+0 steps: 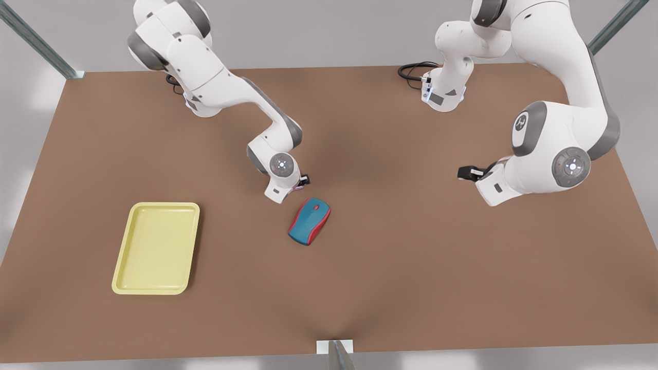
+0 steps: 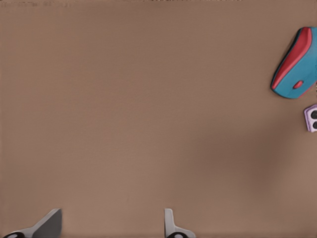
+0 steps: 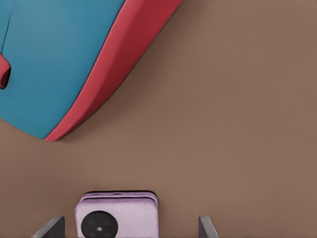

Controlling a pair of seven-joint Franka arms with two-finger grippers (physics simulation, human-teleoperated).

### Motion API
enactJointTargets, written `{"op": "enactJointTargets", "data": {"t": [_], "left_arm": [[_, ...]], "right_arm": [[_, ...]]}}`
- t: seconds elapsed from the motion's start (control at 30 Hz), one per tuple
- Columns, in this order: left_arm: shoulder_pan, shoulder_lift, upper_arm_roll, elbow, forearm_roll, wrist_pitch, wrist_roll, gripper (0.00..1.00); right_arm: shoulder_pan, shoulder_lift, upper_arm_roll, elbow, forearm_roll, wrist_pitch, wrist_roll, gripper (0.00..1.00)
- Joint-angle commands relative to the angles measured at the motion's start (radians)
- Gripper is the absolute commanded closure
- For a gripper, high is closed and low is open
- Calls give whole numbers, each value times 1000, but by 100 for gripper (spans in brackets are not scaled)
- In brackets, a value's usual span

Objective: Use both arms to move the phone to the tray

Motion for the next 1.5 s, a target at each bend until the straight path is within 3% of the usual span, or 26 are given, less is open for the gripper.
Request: {"op": "enactJointTargets", "data": {"t": [0.0, 0.8, 1.13, 1.47], "left_arm": [[0, -2, -1, 1, 2, 0, 59, 0], [14, -26, -2, 54, -4, -32, 128, 0], [14, -23, -2, 54, -4, -33, 125, 0], [14, -20, -2, 53, -4, -35, 120, 0]], "right_arm": [[3, 2, 0, 2, -25, 75, -450, 0], [67, 27, -1, -12, -25, 29, -327, 0], [67, 36, 3, 43, -23, -97, 88, 0], [66, 51, 2, 18, -15, -87, 174, 0]]}}
